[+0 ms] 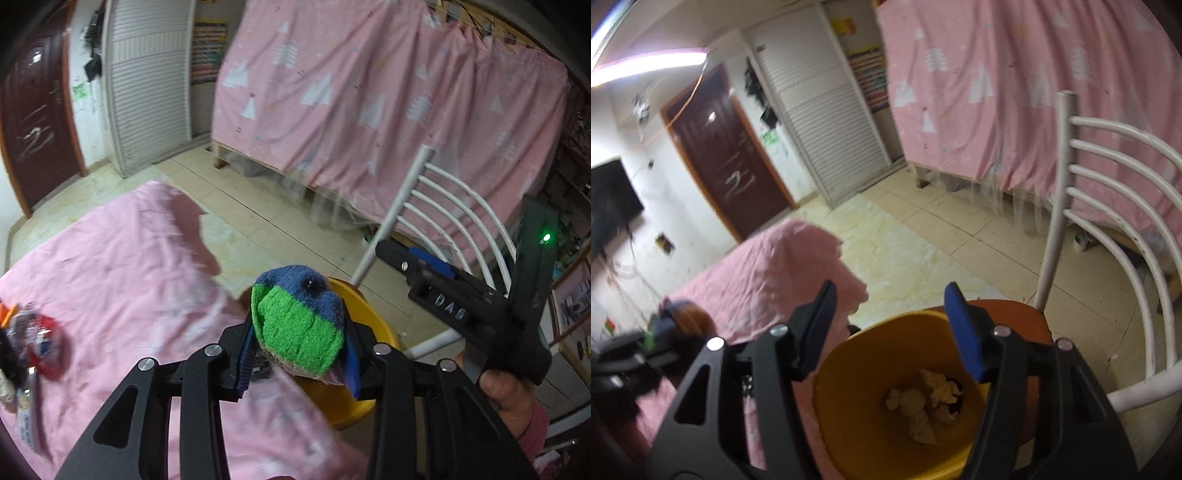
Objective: Collect trash
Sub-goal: 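Carry the sock and tissue to the yellow bin and release them, then return both open tools to the clutter on the bed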
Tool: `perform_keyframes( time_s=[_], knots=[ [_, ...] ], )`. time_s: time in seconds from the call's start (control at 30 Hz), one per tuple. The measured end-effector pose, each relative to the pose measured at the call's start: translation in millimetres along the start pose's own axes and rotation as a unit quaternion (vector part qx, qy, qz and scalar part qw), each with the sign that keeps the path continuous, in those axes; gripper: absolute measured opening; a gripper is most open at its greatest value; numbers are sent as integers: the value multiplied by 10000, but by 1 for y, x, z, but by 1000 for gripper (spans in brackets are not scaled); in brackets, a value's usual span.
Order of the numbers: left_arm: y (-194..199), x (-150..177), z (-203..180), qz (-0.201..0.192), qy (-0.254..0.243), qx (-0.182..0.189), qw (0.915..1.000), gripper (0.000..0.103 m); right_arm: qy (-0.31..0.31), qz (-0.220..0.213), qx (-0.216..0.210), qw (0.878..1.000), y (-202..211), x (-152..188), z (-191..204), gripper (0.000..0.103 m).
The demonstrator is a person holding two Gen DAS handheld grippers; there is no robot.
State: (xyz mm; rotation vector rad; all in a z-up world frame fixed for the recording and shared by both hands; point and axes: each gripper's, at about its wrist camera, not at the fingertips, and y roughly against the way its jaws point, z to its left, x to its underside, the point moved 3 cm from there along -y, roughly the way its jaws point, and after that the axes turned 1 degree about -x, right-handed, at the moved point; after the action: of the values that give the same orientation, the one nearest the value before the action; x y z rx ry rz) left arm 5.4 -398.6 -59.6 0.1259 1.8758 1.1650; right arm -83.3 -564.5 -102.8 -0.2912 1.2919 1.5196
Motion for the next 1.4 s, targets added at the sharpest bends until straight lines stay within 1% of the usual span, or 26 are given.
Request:
perform_keyframes(
  time_s=[0.03, 0.07, 0.1, 0.13, 0.17, 0.33, 0.5, 0.6, 0.7, 0.83, 1.0, 1.1, 1.2, 1.3, 1.4],
  knots=[
    [-4, -1, -4, 48, -7, 86, 10000, 41, -77, -23, -10, 10000, 2, -2, -4, 60],
    [-8, -2, -8, 68, -14, 153, 9999, 45, -126, -44, -16, 9999, 4, -3, -6, 60],
    [-11, -2, -12, 64, -32, 172, 9998, 55, -150, -67, -20, 9999, 5, -4, -8, 60],
    [-13, -2, -15, 72, -51, 192, 9998, 62, -150, -80, -21, 9999, 7, -4, -8, 60],
    [-15, -2, -18, 75, -60, 209, 9997, 64, -150, -98, -28, 9998, 8, -4, -8, 60],
    [-10, 3, -22, 33, -178, 156, 9997, 64, -68, -123, -99, 9999, 10, -2, 1, 63],
    [6, 4, -12, -95, -135, 87, 9998, 64, 39, -88, -125, 9999, 9, -2, 11, 63],
    [20, 5, -1, -199, -69, 51, 9998, 64, 150, -86, -148, 9997, 10, -2, 24, 63],
    [35, 5, 11, -323, 46, 22, 9995, 64, 272, -70, -201, 9994, 9, -2, 40, 67],
    [53, 8, 29, -471, 151, -75, 9987, 64, 483, -37, -341, 9982, 8, 0, 70, 68],
    [74, 15, 59, -628, 325, -279, 9971, 64, 775, 54, -513, 9957, 2, 4, 112, 69],
    [84, 22, 83, -697, 486, -446, 9954, 67, 979, 119, -638, 9931, -3, 8, 140, 73],
    [96, 29, 111, -749, 705, -602, 9929, 68, 1180, 217, -753, 9899, -11, 14, 168, 74],
    [105, 37, 136, -731, 935, -665, 9907, 69, 1383, 340, -882, 9859, -20, 23, 198, 74],
    [116, 44, 161, -776, 1084, -819, 9877, 69, 1510, 426, -976, 9828, -27, 30, 219, 74]
  ],
)
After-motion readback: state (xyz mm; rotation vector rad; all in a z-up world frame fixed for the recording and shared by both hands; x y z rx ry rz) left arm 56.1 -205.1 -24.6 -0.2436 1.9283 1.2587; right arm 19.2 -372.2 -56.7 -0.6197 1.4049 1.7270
